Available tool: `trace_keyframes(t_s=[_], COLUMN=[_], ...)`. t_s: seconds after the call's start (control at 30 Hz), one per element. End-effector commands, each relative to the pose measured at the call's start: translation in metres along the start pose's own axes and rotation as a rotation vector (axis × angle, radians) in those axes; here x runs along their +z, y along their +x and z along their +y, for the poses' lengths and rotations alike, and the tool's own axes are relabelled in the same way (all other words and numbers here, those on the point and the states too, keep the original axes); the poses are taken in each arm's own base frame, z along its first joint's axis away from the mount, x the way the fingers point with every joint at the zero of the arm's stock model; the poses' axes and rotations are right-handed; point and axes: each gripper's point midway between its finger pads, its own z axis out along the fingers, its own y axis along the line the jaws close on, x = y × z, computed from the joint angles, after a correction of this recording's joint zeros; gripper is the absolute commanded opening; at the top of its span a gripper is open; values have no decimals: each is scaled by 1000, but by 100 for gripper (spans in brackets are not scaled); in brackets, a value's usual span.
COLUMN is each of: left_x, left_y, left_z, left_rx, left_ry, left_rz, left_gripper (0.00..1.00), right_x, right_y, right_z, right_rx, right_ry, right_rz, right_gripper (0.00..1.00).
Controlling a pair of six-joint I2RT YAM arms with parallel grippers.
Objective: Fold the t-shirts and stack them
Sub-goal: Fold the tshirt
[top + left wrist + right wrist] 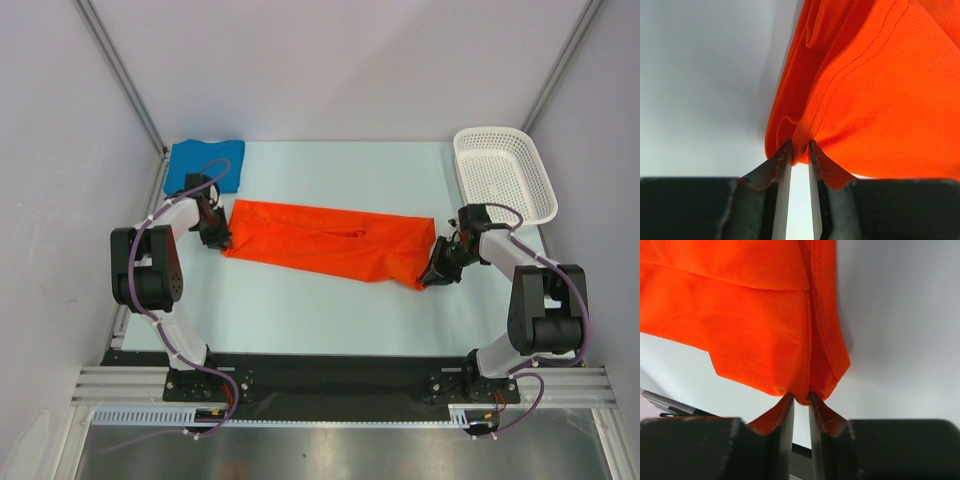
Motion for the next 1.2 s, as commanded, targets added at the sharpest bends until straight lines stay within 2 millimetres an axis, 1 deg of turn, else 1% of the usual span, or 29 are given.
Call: trace_keyframes(t_s=[0.0, 0.03, 0.07, 0.1, 0.13, 0.17, 0.2, 0.23, 0.27, 0.3, 0.33, 0.37, 0.4, 0.47, 0.53, 0.67, 0.73, 0.77, 0.8, 0.83, 0.87, 0.9, 0.93, 0.97, 1.0, 1.07, 1.1, 1.17], left_x=[-15, -15, -16, -15, -15, -14, -13, -13, -13, -13, -14, -14, -15, -15, -16, -14, -16, -19, -23, -26, -29, -36, -39, -44, -47, -58, -63, -71], left_y=[-3, -3, -3, -2, -2, -1, 1, 1, 2, 4, 4, 7, 8, 11, 12, 7, 3, 0, -2, -2, -4, -9, -10, -14, -15, -21, -26, -31], left_z=[0, 0, 2, 3, 6, 9, 13, 16, 17, 22, 24, 27, 29, 31, 32, 28, 27, 26, 25, 26, 26, 25, 24, 23, 23, 19, 20, 22], left_rx=[-2, 0, -2, -2, -6, -9, -10, -13, -12, -18, -21, -25, -30, -33, -32, -30, -34, -34, -37, -43, -45, -50, -53, -56, -65, -70, -73, -78], left_ry=[-6, -6, -11, -18, -25, -34, -54, -65, -71, -87, -95, -103, -109, -109, -113, -93, -91, -88, -90, -95, -99, -96, -99, -99, -98, -89, -97, -115], left_rz=[-33, -34, -36, -33, -33, -26, -15, -13, -11, -9, -11, -3, -3, -5, -6, -12, -20, -34, -45, -47, -55, -74, -76, -89, -93, -124, -145, -162], left_gripper=[23, 21, 19, 15, 10, 0, 0, 0, 0, 0, 0, 0, 0, 0, 0, 1, 11, 28, 35, 44, 48, 51, 54, 55, 55, 56, 56, 56], right_x=[3, 3, 2, 3, 2, 0, -2, -4, -7, -10, -14, -17, -24, -31, -30, -18, -16, -15, -15, -18, -23, -28, -32, -35, -41, -44, -42, -39], right_y=[-8, -9, -11, -12, -14, -11, -14, -12, -2, -3, 5, 6, 0, 2, 4, 5, 0, -2, -5, -10, -21, -28, -35, -41, -55, -70, -80, -92], right_z=[6, 6, 6, 5, 5, 4, 5, 5, 1, 2, 0, 0, -4, -1, -3, -9, -8, -9, -9, -11, -8, -5, -5, -2, 5, 12, 18, 22], right_rx=[-21, -21, -20, -18, -13, 2, 19, 32, 60, 70, 91, 97, 131, 144, 150, 141, 125, 111, 104, 94, 73, 55, 39, 23, 3, -18, -31, -44], right_ry=[-37, -35, -33, -27, -22, -11, -9, -2, 28, 39, 63, 73, 76, 63, 72, 79, 73, 76, 82, 101, 109, 116, 136, 140, 134, 133, 127, 115], right_rz=[-22, -23, -26, -23, -24, -4, 1, 18, 64, 77, 112, 116, 105, 108, 136, 170, 171, 176, 171, 153, 119, 95, 69, 48, 6, -37, -50, -73], right_gripper=[21, 18, 13, 3, 0, 0, 0, 0, 0, 0, 0, 0, 0, 0, 0, 0, 0, 13, 22, 30, 41, 46, 49, 53, 54, 54, 55, 56])
